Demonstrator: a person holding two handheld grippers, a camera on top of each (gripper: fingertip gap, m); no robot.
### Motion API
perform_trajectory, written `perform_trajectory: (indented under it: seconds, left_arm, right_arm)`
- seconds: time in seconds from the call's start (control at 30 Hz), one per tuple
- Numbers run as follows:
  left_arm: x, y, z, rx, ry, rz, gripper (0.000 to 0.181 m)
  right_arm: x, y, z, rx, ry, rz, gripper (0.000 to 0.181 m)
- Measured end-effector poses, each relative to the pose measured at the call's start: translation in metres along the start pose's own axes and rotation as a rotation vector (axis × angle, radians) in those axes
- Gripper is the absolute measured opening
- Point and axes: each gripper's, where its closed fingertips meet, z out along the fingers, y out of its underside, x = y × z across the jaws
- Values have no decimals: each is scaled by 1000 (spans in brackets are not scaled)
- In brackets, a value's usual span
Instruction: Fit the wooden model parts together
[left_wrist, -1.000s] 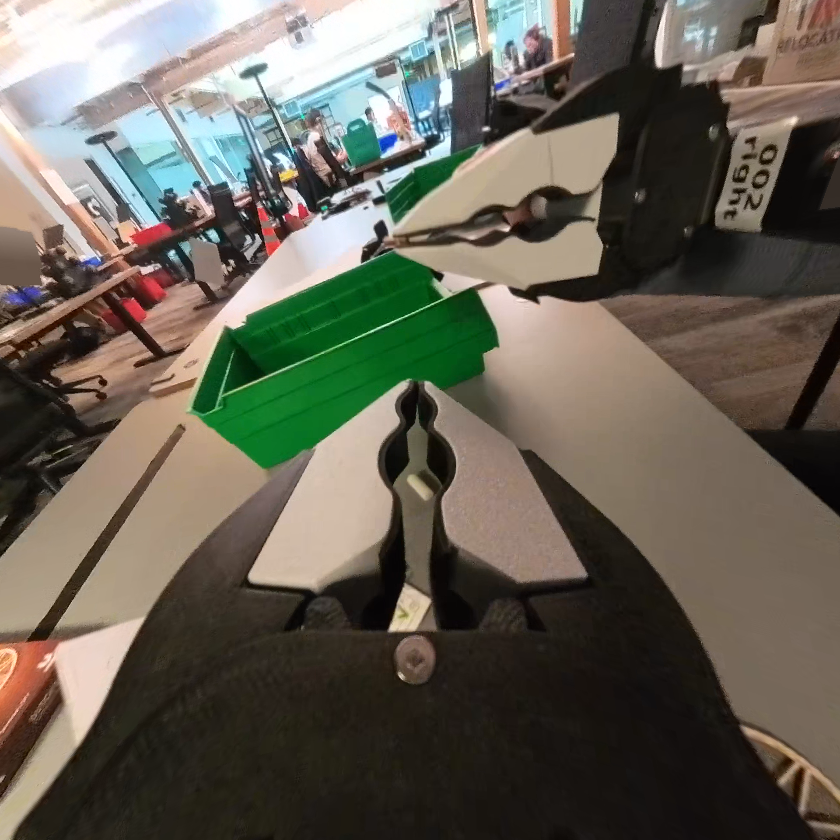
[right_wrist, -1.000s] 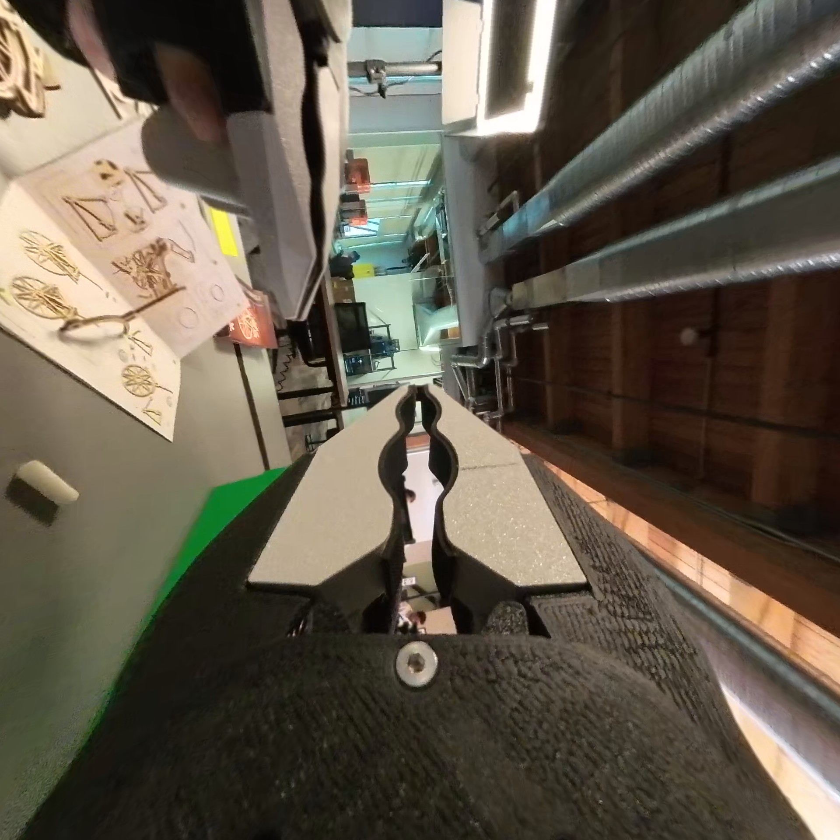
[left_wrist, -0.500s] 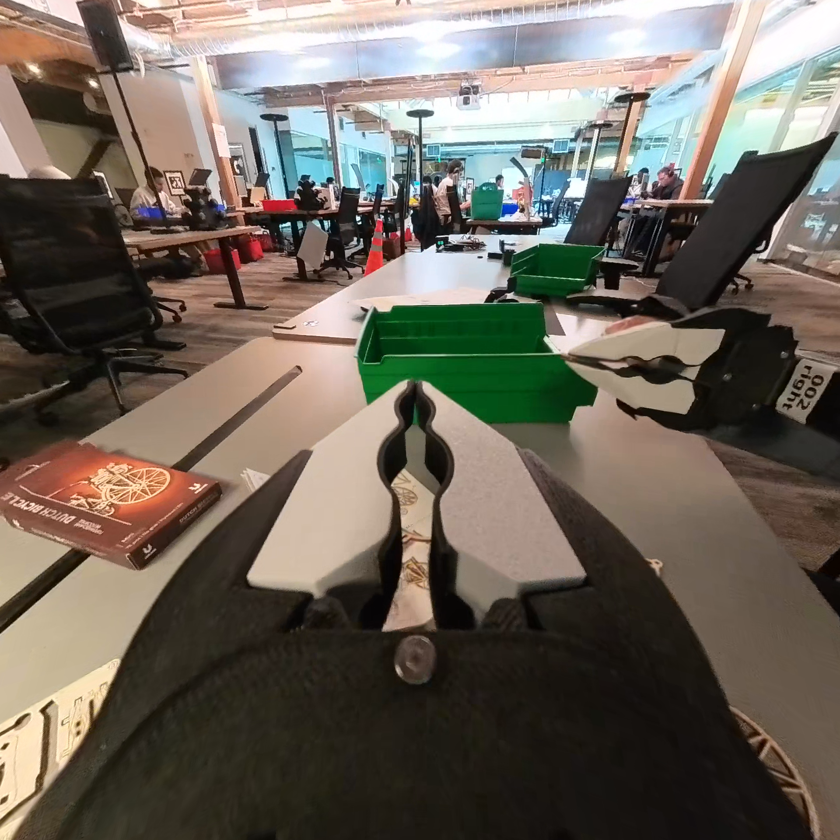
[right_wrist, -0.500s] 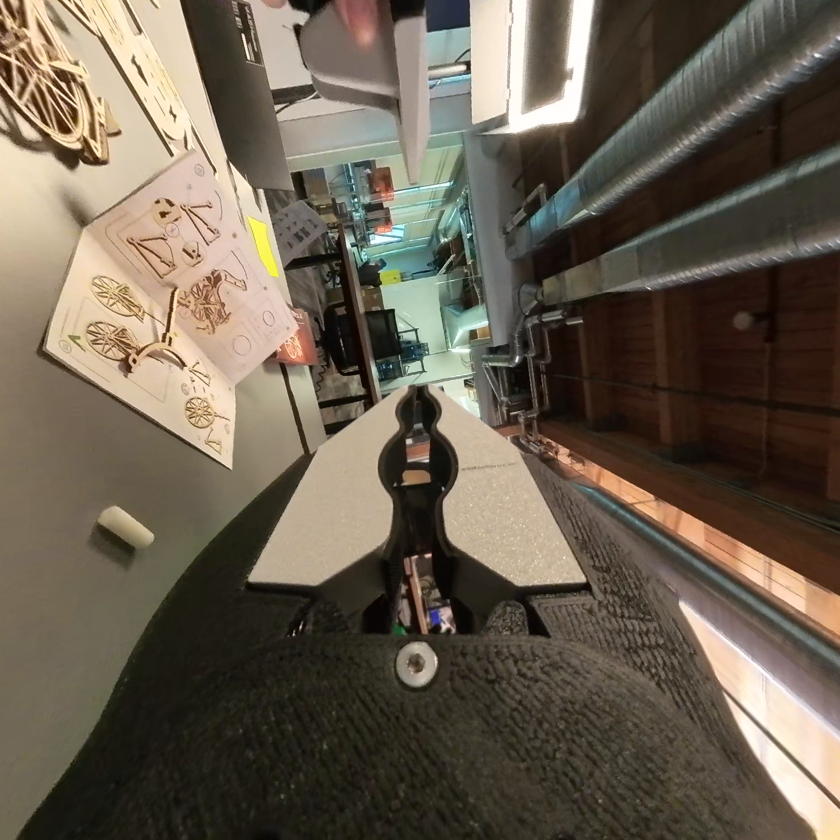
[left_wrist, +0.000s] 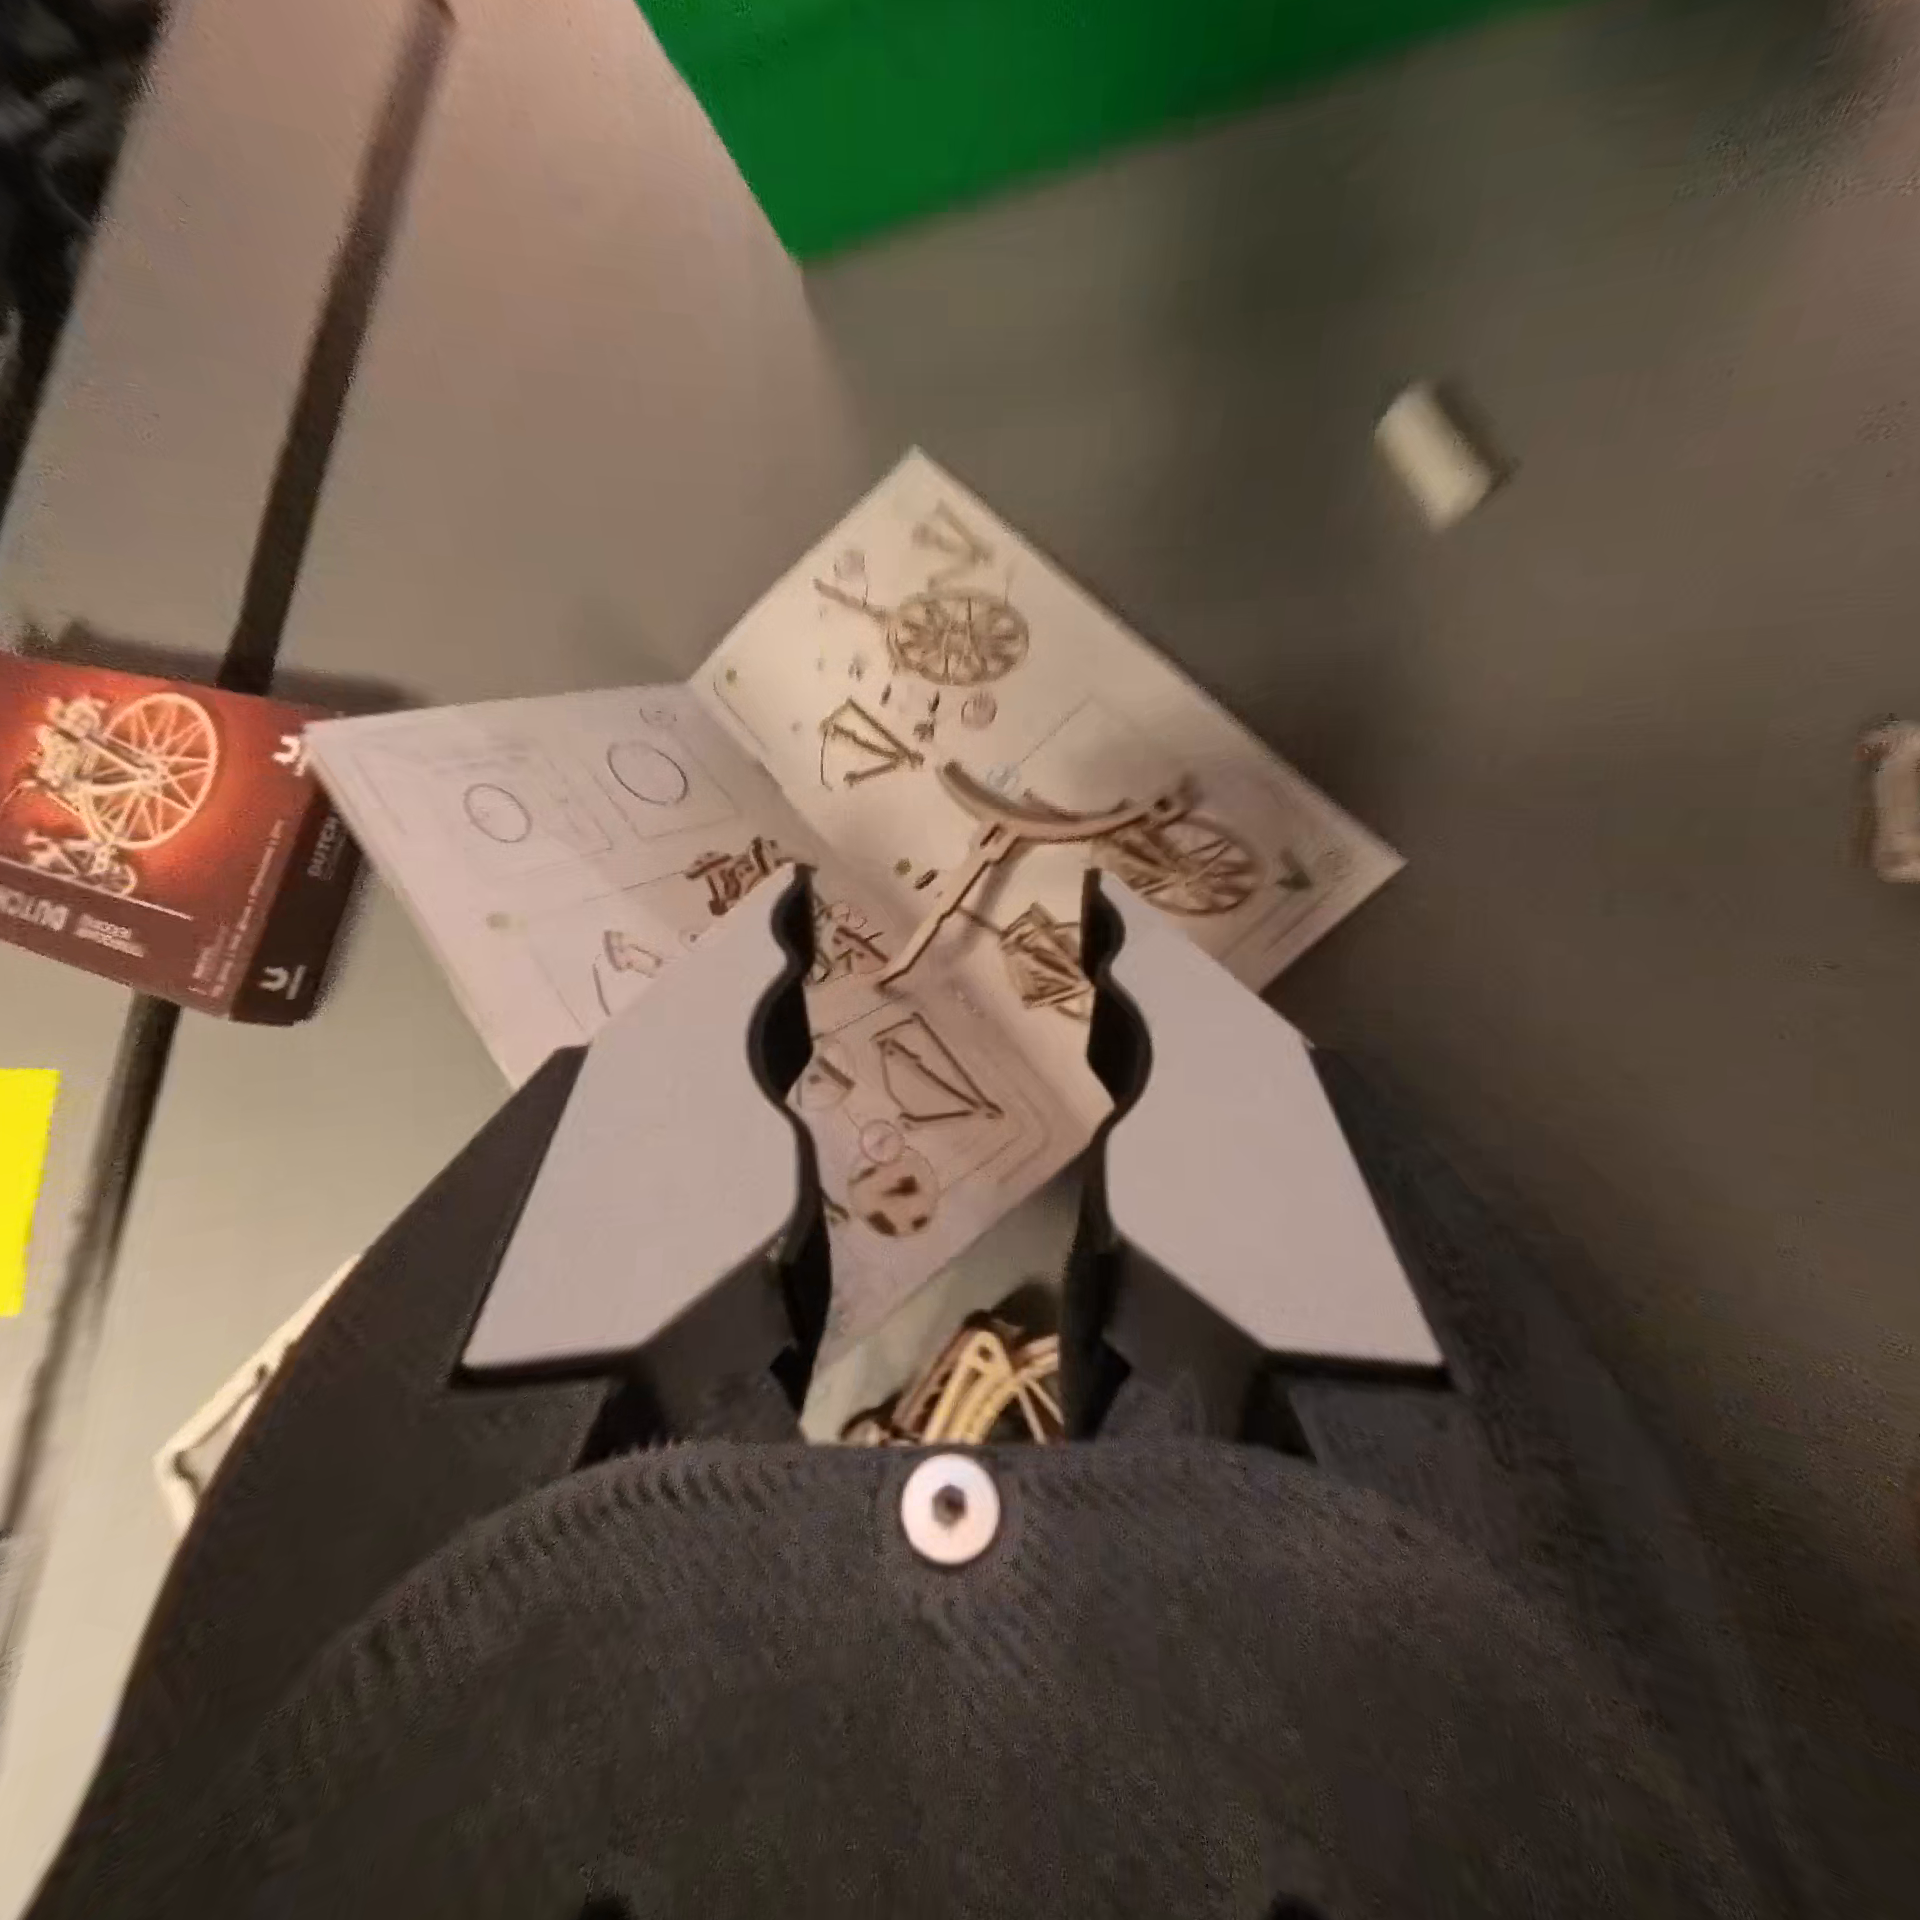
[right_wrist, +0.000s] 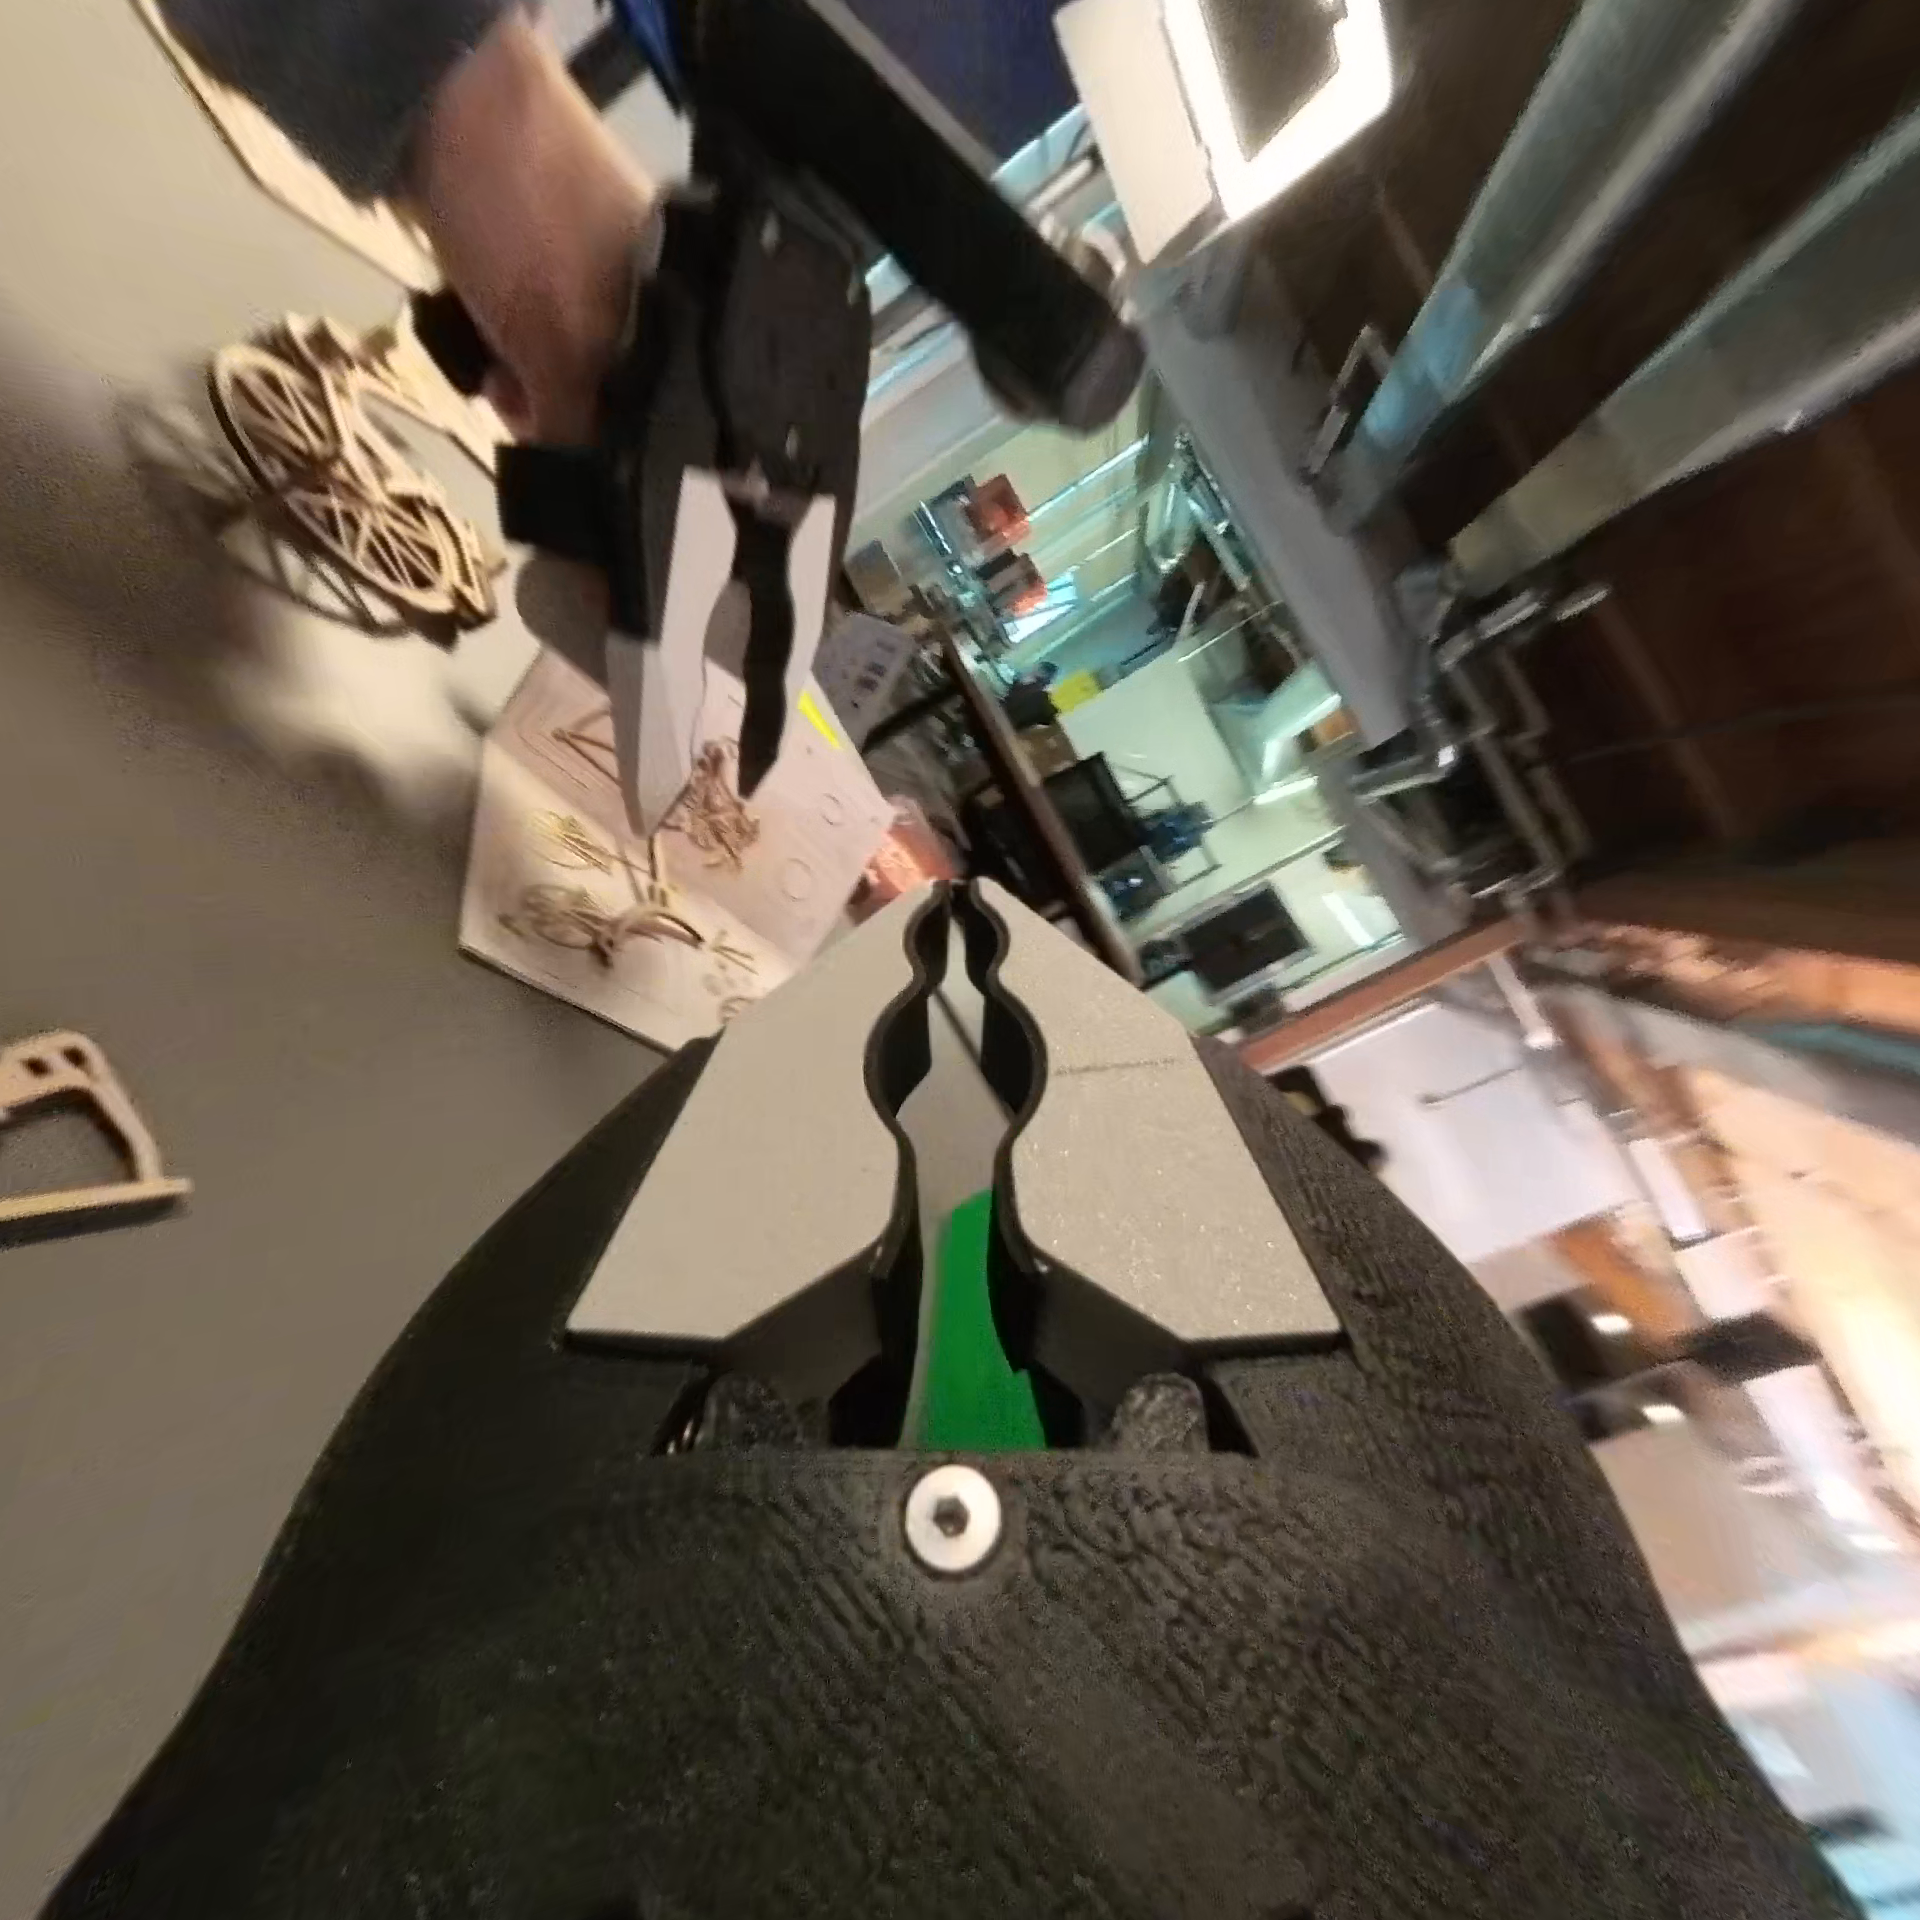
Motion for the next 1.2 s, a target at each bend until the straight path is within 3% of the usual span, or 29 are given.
perform_trajectory:
  seconds: [0.1, 0.3, 0.4, 0.47, 0.6, 0.67, 0.73, 0.83, 0.87, 0.93, 1.03, 1.2]
  left_arm:
    - [-3, 19, 21, -192, 8, 100, 46]
    - [7, 21, 26, -267, 128, -62, 23]
    - [16, 20, 26, -239, 208, -147, 3]
    - [27, 17, 23, -200, 263, -152, 3]
    - [85, -27, 6, 1, 445, -196, 3]
    - [121, -45, 0, 34, 510, -151, 2]
    - [148, -48, 7, -26, 502, -70, 3]
    - [175, -45, 25, -119, 494, 11, 4]
    - [180, -54, 27, -81, 506, 2, 3]
    - [184, -58, 30, -83, 512, 3, 5]
    - [185, -58, 29, -75, 502, 60, 24]
    - [182, -56, 31, -59, 489, 166, 11]
  right_arm:
    - [-3, 4, 0, 38, -61, 254, 0]
    - [13, -12, -17, 168, -248, 852, 0]
    - [18, -16, -27, 194, -379, 1084, 0]
    - [24, -21, -36, 224, -448, 1208, 0]
    - [30, -18, -53, 156, -550, 1329, 0]
    - [24, -7, -60, 37, -595, 1327, 0]
    - [6, 11, -68, -134, -655, 1250, 0]
    - [-26, 35, -84, -359, -772, 1108, 0]
    - [-35, 39, -87, -404, -799, 1084, 0]
    - [-49, 44, -92, -460, -856, 1026, 0]
    - [-60, 48, -94, -514, -926, 902, 0]
    - [-67, 45, -89, -497, -1046, 793, 0]
